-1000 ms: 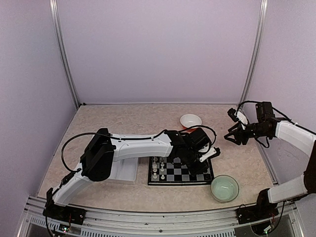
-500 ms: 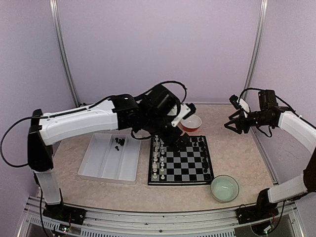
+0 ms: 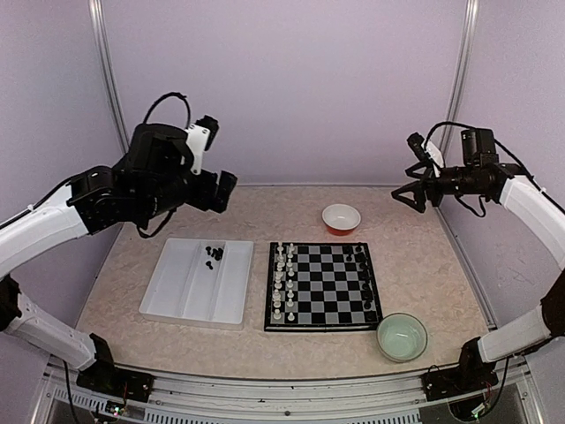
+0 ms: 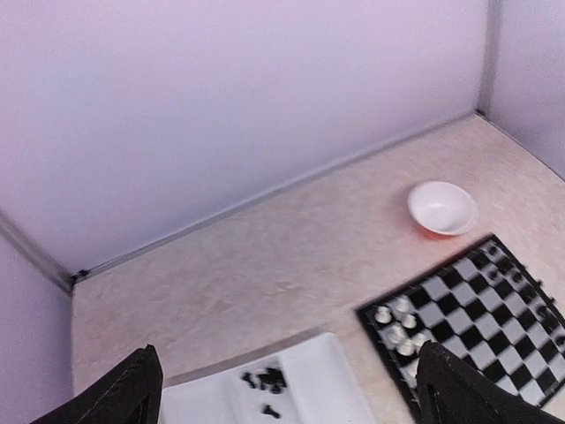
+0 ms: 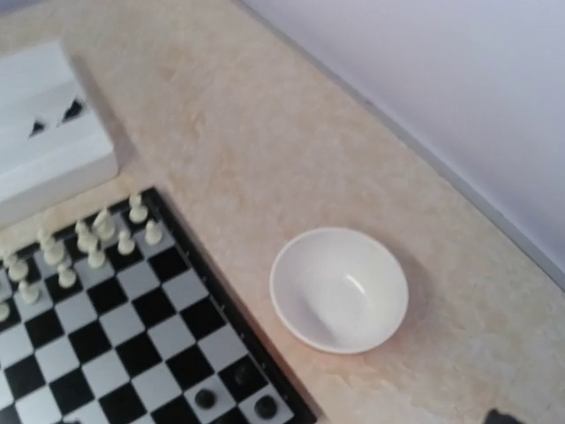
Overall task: Set up the chess pieces on the board
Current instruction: Pick up the pawn from the storage box.
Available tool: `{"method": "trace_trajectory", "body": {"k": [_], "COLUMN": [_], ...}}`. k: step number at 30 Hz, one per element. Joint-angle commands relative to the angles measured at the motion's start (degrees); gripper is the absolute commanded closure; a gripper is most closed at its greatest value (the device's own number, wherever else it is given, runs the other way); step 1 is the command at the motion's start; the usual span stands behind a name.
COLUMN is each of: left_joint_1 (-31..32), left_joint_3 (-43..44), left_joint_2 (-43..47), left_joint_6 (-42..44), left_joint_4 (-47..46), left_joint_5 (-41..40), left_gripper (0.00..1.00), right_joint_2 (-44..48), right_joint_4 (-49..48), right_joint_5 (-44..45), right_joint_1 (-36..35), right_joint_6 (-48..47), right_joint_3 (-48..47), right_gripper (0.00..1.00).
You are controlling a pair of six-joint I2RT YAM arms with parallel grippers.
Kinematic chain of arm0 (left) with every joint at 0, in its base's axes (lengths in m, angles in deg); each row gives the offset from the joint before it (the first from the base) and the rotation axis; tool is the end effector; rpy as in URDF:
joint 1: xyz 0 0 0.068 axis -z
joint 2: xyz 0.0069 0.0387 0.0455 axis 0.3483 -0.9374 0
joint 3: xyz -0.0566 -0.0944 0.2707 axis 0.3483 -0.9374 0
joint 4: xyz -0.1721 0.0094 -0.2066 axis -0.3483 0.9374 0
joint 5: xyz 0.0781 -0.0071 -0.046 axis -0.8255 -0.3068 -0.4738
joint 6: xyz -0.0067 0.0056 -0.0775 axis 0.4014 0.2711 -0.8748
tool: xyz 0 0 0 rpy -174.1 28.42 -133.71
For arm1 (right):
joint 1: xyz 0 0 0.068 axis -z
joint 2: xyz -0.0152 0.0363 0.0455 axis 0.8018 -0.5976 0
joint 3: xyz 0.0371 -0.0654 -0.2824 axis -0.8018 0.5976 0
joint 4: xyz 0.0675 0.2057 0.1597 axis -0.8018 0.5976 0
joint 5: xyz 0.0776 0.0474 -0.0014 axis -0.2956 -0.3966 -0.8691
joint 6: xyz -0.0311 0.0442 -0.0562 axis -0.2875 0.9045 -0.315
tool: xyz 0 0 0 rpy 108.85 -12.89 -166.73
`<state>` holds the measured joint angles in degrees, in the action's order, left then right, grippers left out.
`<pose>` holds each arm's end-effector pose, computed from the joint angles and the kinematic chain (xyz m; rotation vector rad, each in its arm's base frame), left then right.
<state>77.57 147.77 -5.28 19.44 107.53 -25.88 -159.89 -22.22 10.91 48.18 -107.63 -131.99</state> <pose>0.2071 -0.2553 0.3999 0.5665 1.8787 -0.1137 0.3048 0.0698 0.3617 -0.9391 1.8469 0.5117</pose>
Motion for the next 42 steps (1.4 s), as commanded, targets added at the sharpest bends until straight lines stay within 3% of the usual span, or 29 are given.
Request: {"method": "trace_trajectory", "body": {"k": [1, 2, 3, 4, 5, 7, 9, 16, 24, 37, 42], "left_joint_1": [-9.3, -11.9, -15.1, -18.8, -21.9, -25.4, -26.2, -26.6, -28.5, -29.2, -29.2], "left_joint_3": [-5.9, -6.6, -7.2, -7.9, -8.9, -11.9, -14.2, -15.1, -8.8, -2.8, -1.1], "left_joint_2": [4.6, 4.5, 3.8, 3.3, 2.5, 0.9, -1.0, -12.6, -26.7, -35.3, -38.0], "left_joint_6": [-3.1, -6.4, -9.2, -10.7, -12.2, -13.5, -12.9, -8.3, -3.8, -0.8, -0.7], "left_joint_4": [-0.4, 1.0, 2.6, 3.5, 3.7, 3.0, 2.2, 0.4, 1.2, 1.4, 2.5], "left_joint_5": [-4.5, -3.5, 1.3, 8.3, 14.6, 23.3, 26.7, 29.9, 30.4, 30.8, 31.5], "left_gripper": [0.01, 0.05, 0.18, 0.31, 0.42, 0.53, 0.57, 0.65, 0.73, 0.67, 0.71], "right_joint_2": [-0.4, -1.1, -2.1, -3.2, -4.2, -5.6, -6.2, -5.8, -2.8, -0.6, -1.6], "right_joint_4": [-6.2, -6.5, -5.9, -4.9, -3.7, -1.8, -0.8, -3.2, -5.3, -7.1, -6.7], "right_joint_5": [1.6, 0.7, -0.1, -1.0, -1.7, -2.3, -2.9, -6.4, -3.4, -0.9, -1.3], "right_joint_1": [0.2, 0.4, 0.4, 0.4, 0.4, 0.4, 0.4, 0.4, 0.4, 0.4, 0.4], "right_joint_6": [8.4, 8.1, 7.2, 6.0, 4.7, 2.5, 1.4, 0.9, -1.1, -2.2, -2.2], "right_joint_3": [5.0, 6.1, 6.7, 6.8, 6.8, 6.9, 7.4, 11.9, 18.0, 22.0, 21.5], "right_gripper": [0.01, 0.01, 0.01, 0.05, 0.16, 0.33, 0.41, 0.46, 0.46, 0.45, 0.45]}}
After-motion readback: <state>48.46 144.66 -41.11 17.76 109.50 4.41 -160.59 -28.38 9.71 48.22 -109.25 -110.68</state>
